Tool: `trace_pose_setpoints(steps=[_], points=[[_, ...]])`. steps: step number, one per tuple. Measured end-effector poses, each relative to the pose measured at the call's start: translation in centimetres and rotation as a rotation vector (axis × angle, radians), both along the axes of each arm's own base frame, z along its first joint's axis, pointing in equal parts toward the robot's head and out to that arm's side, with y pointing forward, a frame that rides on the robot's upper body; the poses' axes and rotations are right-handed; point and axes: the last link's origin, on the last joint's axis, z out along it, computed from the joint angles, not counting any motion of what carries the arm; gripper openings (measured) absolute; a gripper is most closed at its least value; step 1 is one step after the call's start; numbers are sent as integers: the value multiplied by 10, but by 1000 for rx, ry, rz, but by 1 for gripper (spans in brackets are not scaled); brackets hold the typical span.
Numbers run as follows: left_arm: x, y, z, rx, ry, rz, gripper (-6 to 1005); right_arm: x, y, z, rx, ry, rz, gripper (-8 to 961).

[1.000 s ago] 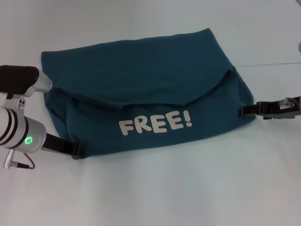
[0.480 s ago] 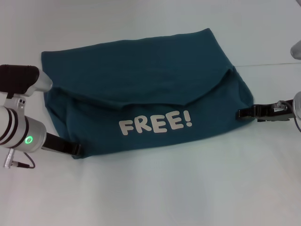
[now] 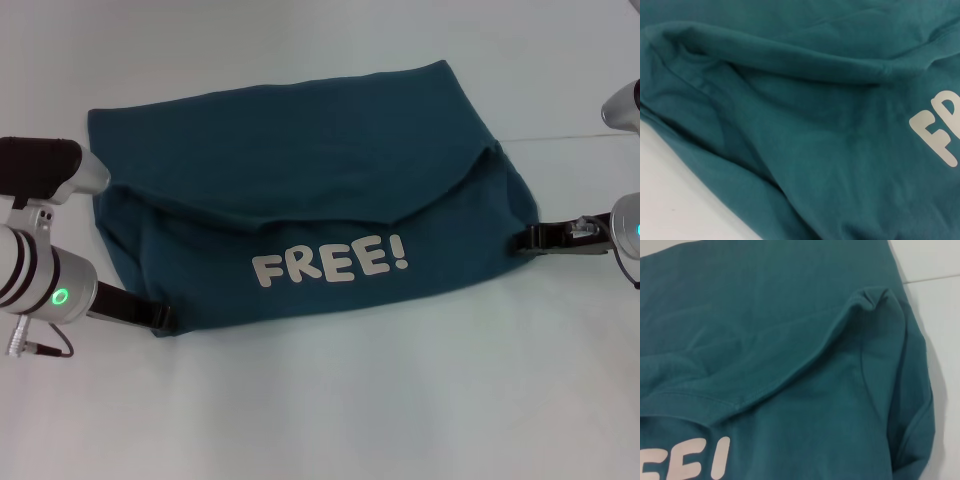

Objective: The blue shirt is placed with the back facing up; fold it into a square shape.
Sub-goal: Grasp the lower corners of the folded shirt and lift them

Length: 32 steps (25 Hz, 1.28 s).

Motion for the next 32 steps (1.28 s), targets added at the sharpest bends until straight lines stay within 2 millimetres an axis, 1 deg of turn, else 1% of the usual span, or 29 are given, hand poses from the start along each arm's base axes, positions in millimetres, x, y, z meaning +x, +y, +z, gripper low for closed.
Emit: trace_pose_setpoints(steps=[1,6,12,16,21,26,30,32], points=[[0,0,0,0,0,0,50,0,0,0,-1,-1,0,527],[0,0,0,2,-1,-2,51,1,-1,1,-2,-5,1,282],[-1,-1,4,-10,-3,8,53,-3,-6,6,-55,-8,24,73],[-2,-7,15,-59,-14,32,54,-9,-15,18,-127,-9,45,66],[-8,-25,33,-126,-25,70,55,-22,-36,25,-281,-16,67,63],[-14,-45,48,-182,-49,121,57,-27,-61,16,-471,-63,61,63],[-19,-61,56,-249,-77,166,58,-33,-82,8,-622,-28,69,63],[-19,-68,58,-288,-85,186,58,-35,-89,7,-664,-6,75,63]])
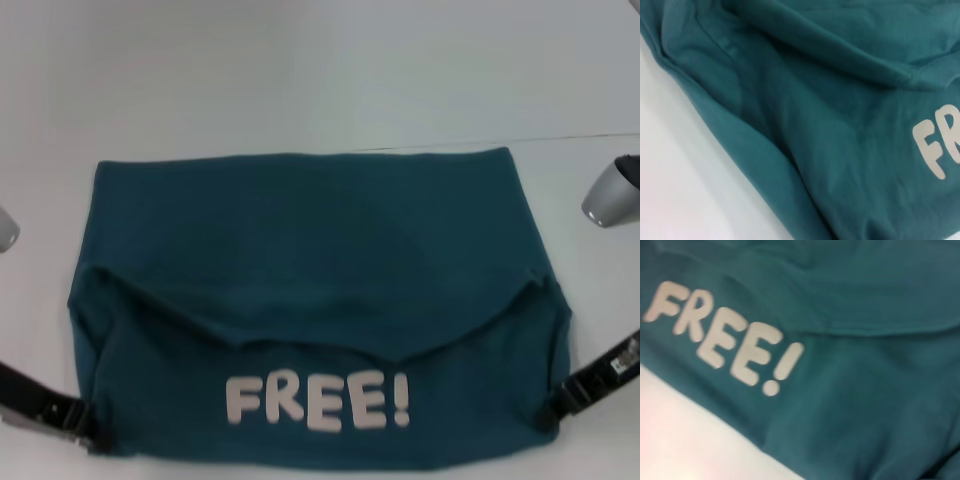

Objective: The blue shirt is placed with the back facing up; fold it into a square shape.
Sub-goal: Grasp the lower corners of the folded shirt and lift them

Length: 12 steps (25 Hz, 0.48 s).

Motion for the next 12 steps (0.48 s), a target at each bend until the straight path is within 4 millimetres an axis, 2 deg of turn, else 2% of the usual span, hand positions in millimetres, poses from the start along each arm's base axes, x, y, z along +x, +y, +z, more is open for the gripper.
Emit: trace_pose_setpoints(steps=[8,12], points=[[-5,-30,3,-123,-38,91,61,-10,-24,6,-83,49,7,63],[-8,-44,5,-150,-64,131,62,-7,-34,4,-115,40,-21,63]])
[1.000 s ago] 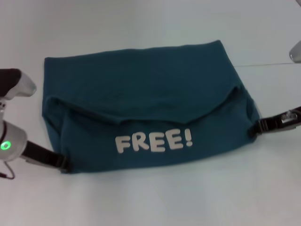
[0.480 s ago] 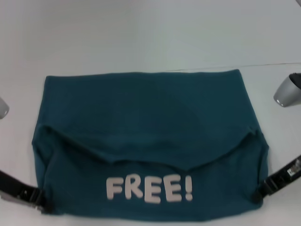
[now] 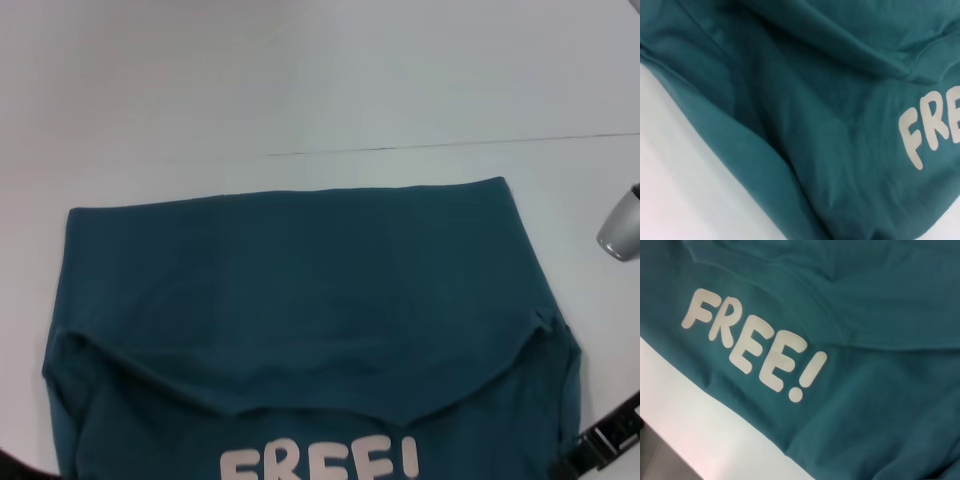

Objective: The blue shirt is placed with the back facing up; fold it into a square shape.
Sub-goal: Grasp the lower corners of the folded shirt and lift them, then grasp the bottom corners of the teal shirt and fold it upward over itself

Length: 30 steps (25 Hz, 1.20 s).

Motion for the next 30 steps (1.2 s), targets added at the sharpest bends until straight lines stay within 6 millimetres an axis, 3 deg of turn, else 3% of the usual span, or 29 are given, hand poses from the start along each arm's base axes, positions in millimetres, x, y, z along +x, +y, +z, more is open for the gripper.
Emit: trace_pose_setpoints(steps=[6,12,23,30], points=[[-1,-12,5,-3,-43,31,63,8,-9,-1,-15,-12,-24,64],[5,-9,13,48,-165,21,65,12,-4,11,35,19,-11,64],[24,13,48,194,-345,-16,68,10,16,68,207,124,12,64],[36,42,58,332,-371,-53,70,-9,38,102,340,205,44,64]])
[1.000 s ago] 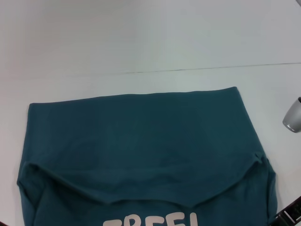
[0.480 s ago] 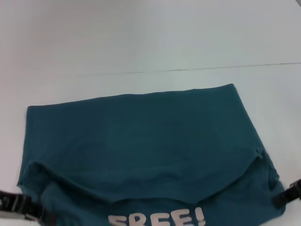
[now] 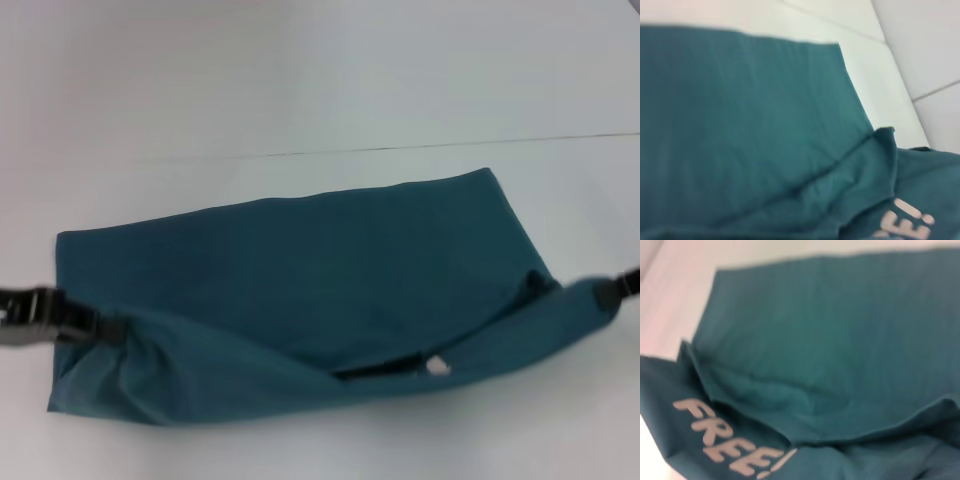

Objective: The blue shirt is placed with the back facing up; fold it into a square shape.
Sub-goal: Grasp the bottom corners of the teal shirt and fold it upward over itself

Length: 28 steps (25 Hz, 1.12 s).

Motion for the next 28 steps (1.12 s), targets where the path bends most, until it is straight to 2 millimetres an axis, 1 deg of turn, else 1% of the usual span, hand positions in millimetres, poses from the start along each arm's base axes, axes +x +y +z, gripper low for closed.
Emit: trace_pose_setpoints(steps=[4,5,6,7,10,15,21,24,28], points=[[8,19,-2,73,25,-22,71,-14,13,4,30,15,24,64],[11,28,-2,114,39,-33,71,-19,19,4,44,14,26,64],[11,28,-2,114,39,-33,71,-19,19,4,44,14,26,64],[12,32,-2,136,43,-37,72,-21,22,5,57,10,26,64],[12,44,-1,202,62,-44,73,-21,33,5,96,5,8,63],[6,57,0,289,115,-34,74,-12,52,0,180,0,-25,63],[3,67,-9,345,149,-32,76,-2,73,-12,296,-4,-42,63],[3,72,-14,364,171,-37,76,0,81,-23,329,-17,-36,63],[5,76,-23,382,197,-51,77,-3,91,-41,372,-35,-14,63]])
